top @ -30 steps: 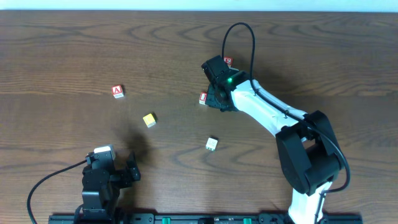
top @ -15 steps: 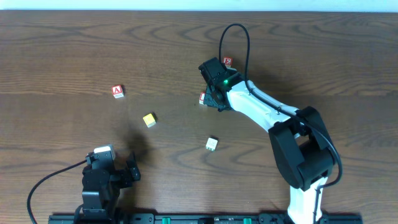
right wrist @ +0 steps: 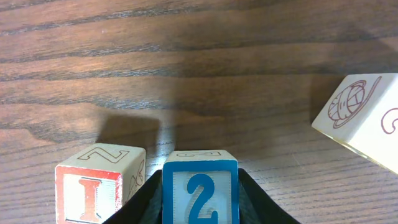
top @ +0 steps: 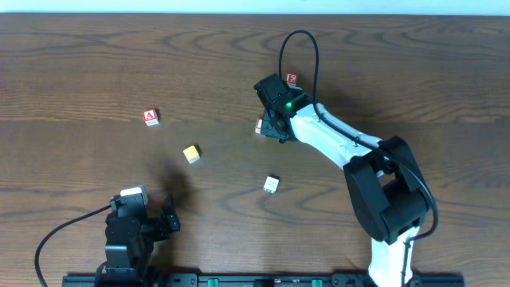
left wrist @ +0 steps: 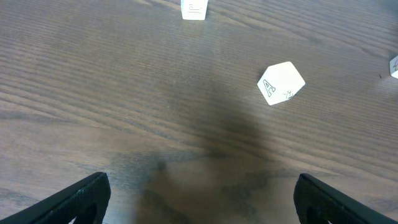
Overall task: Spell out Ai2
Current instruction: 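Lower blue 2 block beside the I block and release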
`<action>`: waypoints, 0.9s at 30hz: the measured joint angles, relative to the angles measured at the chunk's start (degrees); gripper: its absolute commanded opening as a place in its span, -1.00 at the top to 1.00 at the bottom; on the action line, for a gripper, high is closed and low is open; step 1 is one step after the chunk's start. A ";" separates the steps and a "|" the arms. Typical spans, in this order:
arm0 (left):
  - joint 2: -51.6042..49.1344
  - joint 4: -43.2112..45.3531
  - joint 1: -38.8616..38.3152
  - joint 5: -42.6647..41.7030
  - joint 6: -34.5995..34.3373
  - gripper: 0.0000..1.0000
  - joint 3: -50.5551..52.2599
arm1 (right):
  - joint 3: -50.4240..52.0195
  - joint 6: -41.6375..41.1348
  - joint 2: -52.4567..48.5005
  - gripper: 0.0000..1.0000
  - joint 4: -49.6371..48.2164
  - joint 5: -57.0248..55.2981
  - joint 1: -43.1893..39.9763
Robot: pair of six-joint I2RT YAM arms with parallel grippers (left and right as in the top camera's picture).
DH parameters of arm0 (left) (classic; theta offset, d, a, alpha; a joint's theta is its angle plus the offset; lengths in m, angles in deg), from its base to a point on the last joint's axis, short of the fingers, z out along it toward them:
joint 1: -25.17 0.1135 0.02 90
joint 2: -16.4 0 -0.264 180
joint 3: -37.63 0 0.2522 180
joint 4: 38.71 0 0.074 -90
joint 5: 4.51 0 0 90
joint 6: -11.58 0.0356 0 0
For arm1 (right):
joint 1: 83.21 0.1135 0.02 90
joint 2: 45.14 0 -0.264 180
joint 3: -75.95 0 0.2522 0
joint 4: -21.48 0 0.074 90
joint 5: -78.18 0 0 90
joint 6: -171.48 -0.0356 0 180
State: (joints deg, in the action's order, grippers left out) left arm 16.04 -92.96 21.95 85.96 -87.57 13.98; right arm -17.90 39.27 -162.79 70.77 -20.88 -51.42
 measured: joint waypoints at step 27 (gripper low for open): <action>0.00 0.00 0.00 0.00 0.00 -0.91 0.00 | 0.00 5.29 -0.09 0.03 -1.16 -1.46 0.55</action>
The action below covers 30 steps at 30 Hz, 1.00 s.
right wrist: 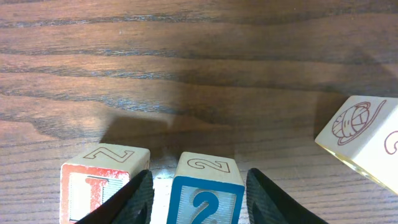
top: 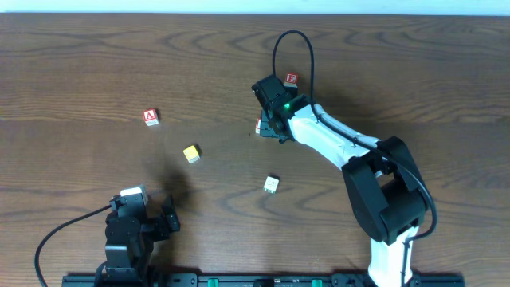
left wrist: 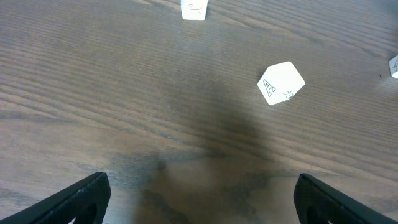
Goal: Spell out Ai2
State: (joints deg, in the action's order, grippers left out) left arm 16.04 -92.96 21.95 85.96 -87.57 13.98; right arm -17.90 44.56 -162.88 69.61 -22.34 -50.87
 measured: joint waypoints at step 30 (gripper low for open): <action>0.00 -0.02 0.00 0.00 0.00 -0.91 0.00 | -22.58 8.81 0.00 -0.22 16.48 -4.79 -1.14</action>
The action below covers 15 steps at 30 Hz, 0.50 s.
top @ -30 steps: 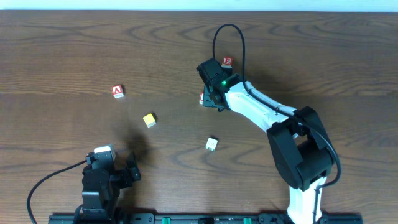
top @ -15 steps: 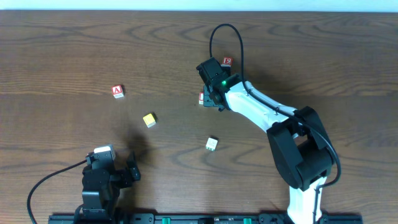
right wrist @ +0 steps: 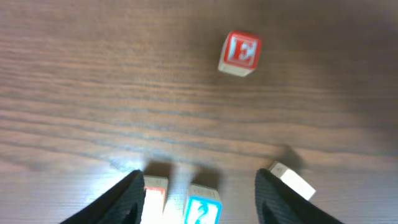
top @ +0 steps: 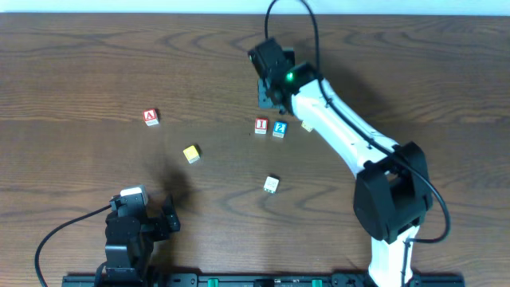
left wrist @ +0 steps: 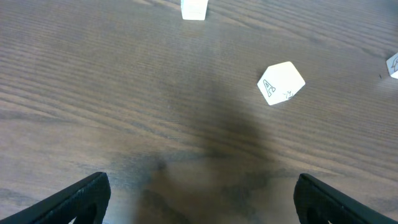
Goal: Spell out Ai2
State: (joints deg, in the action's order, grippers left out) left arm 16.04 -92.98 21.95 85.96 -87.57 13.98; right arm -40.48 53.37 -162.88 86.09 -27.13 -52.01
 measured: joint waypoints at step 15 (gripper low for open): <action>0.00 0.02 0.00 0.00 0.00 -0.91 0.00 | -12.28 4.39 13.75 -0.18 23.78 3.52 3.69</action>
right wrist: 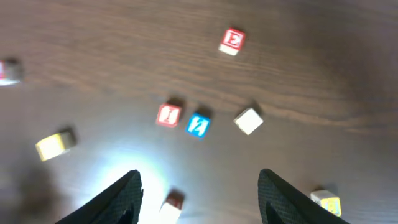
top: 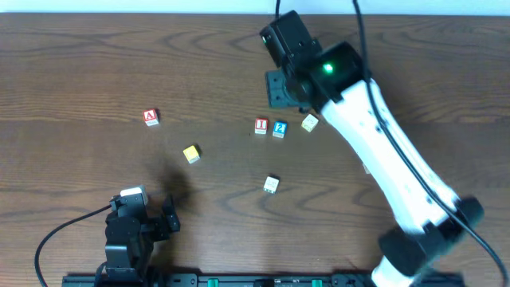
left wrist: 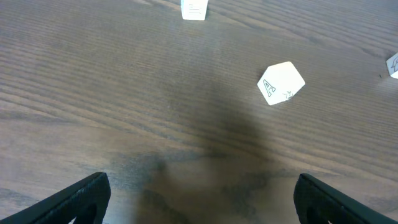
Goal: Spell out Ai2
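A red I block (top: 260, 126) and a blue 2 block (top: 279, 128) stand side by side at mid-table, I on the left. The right wrist view shows the I block (right wrist: 168, 114) and the 2 block (right wrist: 198, 124) far below. A red A block (top: 151, 117) lies apart at the left. My right gripper (right wrist: 202, 205) hangs open and empty high above the table. My left gripper (left wrist: 202, 202) rests open and empty near the front edge, with a pale block (left wrist: 281, 83) bearing an A ahead of it.
A cream block (top: 310, 123) lies just right of the 2 block. A yellow block (top: 190, 153) and a white block (top: 272, 184) lie nearer the front. A red E block (right wrist: 232, 40) sits beyond the pair. The raised right arm (top: 374, 151) spans the table's right half.
My right gripper has risen much higher above the table, still open, so its view now takes in most of the blocks. The blocks and the left arm have not moved.
My right gripper was shut on the blue 2 block, set right beside the red I block. Then its jaws stood open around the block. It was then lifted clear of the pair, and now hangs higher. The left arm stayed still.
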`<action>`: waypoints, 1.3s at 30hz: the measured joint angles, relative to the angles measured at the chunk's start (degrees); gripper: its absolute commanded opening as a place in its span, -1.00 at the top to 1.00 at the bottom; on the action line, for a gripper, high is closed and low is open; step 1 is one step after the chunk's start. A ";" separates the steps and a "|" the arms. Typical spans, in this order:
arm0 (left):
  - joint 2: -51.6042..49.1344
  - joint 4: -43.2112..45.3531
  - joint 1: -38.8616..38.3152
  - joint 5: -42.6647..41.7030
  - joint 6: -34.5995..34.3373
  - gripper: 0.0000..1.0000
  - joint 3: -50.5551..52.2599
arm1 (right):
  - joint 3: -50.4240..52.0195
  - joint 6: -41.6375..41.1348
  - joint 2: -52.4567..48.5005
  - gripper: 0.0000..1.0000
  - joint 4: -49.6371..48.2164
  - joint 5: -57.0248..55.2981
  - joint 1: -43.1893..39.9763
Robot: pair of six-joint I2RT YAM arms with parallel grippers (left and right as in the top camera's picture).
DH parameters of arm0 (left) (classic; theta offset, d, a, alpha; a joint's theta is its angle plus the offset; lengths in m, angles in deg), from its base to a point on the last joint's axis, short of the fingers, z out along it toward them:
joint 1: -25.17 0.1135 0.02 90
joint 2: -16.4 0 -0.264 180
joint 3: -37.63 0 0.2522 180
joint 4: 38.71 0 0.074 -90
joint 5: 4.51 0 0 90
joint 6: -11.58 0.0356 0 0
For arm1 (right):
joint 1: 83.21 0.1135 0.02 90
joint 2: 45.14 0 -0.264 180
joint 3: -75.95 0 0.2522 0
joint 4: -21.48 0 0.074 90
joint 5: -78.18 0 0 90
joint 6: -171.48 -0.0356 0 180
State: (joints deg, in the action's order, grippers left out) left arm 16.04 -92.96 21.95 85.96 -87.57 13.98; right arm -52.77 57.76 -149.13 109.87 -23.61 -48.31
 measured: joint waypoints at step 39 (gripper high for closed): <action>-24.55 4.22 0.00 -0.22 -16.39 -0.92 -24.96 | 45.44 6.45 41.48 -0.99 -16.35 5.79 3.58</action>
State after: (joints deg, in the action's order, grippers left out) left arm -8.50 -88.74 21.95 85.74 -103.96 -10.98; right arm -7.33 64.21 -107.64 93.52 -17.82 -44.73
